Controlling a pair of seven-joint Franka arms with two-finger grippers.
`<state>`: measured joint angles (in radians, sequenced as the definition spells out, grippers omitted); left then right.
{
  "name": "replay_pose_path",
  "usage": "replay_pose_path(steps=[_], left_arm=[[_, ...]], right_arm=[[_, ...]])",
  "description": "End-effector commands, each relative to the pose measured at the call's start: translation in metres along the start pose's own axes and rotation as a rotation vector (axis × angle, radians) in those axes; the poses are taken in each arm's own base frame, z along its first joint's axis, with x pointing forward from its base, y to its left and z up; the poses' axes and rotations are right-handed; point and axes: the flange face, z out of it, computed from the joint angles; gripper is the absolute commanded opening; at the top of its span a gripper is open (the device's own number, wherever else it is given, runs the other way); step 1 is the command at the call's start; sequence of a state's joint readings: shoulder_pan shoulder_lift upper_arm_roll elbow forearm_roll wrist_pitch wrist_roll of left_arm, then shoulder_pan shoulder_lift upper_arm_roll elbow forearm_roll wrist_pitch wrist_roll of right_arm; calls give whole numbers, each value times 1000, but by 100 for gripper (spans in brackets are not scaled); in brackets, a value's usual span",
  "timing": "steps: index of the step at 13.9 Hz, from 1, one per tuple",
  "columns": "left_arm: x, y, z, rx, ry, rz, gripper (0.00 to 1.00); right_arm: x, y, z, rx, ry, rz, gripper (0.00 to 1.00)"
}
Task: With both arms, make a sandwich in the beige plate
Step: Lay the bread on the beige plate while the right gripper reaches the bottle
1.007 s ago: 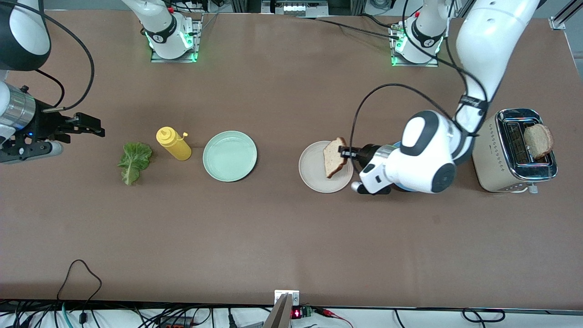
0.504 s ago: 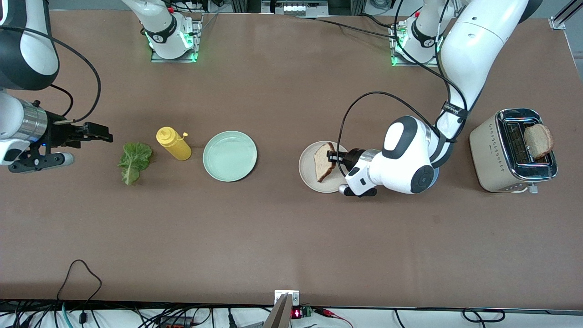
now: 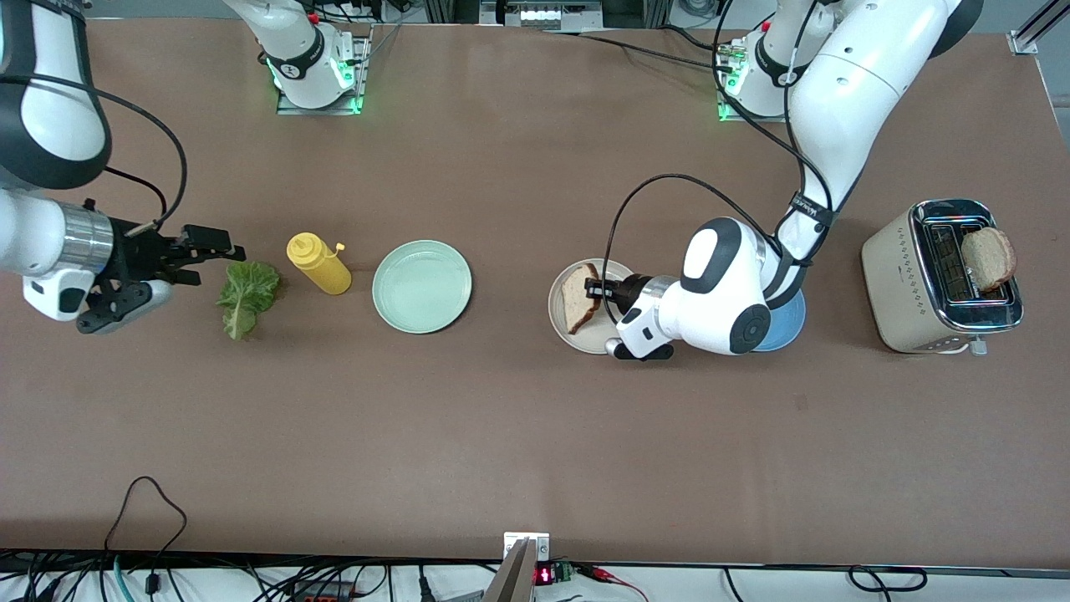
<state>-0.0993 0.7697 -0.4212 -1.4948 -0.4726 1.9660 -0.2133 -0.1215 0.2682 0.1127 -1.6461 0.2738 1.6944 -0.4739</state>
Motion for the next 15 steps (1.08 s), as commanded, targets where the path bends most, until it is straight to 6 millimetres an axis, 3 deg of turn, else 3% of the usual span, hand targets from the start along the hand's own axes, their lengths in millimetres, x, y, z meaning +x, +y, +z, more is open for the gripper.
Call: replay_pose_path(steps=[1, 5, 9, 10, 11, 12, 13, 14, 15], left_arm=[[5, -7, 1, -30, 0, -11, 3], [17, -36, -5, -31, -4, -52, 8], [23, -66, 4, -31, -27, -95, 18], [25, -75, 3, -32, -28, -95, 27], [27, -85, 2, -30, -29, -90, 52], [28, -90, 0, -29, -25, -95, 90], [27, -91, -8, -32, -19, -105, 100], [25, -88, -19, -32, -11, -101, 100], [18, -78, -42, -27, 15, -86, 100]], right_arm=[[-7, 6, 9, 29, 41, -146, 100], [-36, 42, 30, 140, 129, -339, 100], [-62, 56, 54, 176, 182, -526, 100], [-69, 60, 64, 186, 206, -588, 100], [-81, 68, 77, 208, 244, -627, 100], [-95, 73, 94, 239, 301, -691, 100], [-107, 78, 108, 261, 365, -763, 100], [-119, 86, 121, 259, 409, -818, 100], [-128, 92, 132, 252, 438, -870, 100]])
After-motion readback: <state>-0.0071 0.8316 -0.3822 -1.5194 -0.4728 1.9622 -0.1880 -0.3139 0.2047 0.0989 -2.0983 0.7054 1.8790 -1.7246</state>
